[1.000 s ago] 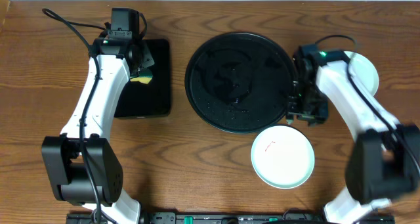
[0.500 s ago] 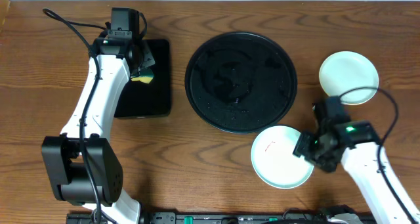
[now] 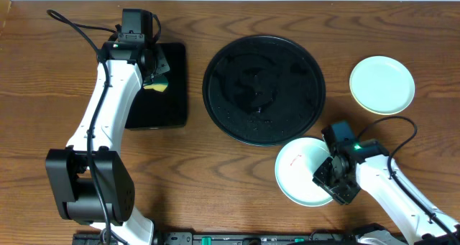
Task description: Clean dirty plates on tray and stack at the side
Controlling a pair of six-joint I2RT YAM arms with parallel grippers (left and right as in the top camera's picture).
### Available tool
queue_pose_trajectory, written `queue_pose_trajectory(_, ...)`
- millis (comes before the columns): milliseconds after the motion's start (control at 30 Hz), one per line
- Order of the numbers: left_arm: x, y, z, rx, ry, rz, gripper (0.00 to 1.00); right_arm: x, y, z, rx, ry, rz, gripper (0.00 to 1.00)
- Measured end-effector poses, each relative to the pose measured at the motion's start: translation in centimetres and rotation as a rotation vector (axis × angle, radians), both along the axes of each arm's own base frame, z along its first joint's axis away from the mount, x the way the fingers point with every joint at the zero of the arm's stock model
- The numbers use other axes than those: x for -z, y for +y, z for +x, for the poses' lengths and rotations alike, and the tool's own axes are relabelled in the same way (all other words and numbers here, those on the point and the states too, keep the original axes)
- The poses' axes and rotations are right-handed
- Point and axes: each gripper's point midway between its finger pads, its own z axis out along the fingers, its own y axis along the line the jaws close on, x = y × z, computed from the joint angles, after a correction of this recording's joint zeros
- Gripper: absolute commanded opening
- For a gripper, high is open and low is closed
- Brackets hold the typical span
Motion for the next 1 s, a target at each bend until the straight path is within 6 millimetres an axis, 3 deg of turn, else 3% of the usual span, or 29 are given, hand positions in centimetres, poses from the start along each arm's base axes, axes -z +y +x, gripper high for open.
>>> queue_pose_trajectory(233,0.0,0.0,0.0,0.000,-0.001,0.000,0.08,0.7,-0.2,-1.0,0.049,0.027,-0.007,0.43)
queue_pose_trajectory(400,0.0,0.0,0.0,0.000,-0.001,0.000,0.07,0.7,-0.1,-1.0,0.038,0.028,-0.004,0.62)
queue_pose_trajectory(500,0.0,0.0,0.0,0.000,-0.001,0.000,0.08,-0.4,-0.4,-1.5,0.012,0.066,-0.021,0.68)
queue_pose_trajectory(600,0.0,0.0,0.0,0.000,-0.001,0.000,0.08,-2.5,-0.8,-0.6,-0.002,0.064,-0.058,0.92)
queue_pose_trajectory(767,0.0,0.0,0.0,0.000,-0.001,0.000,0.08,-4.9,-1.2,1.1,-0.028,0.019,-0.096,0.86)
queue_pose_trajectory(900,0.0,0.0,0.0,0.000,-0.001,0.000,0.08,-4.3,-1.7,0.0,-0.027,0.054,-0.113,0.81)
queue_pose_trajectory(1000,0.0,0.0,0.0,0.000,-0.002,0.000,0.08,-2.7,-1.5,-1.1,-0.017,0.080,-0.093,0.81)
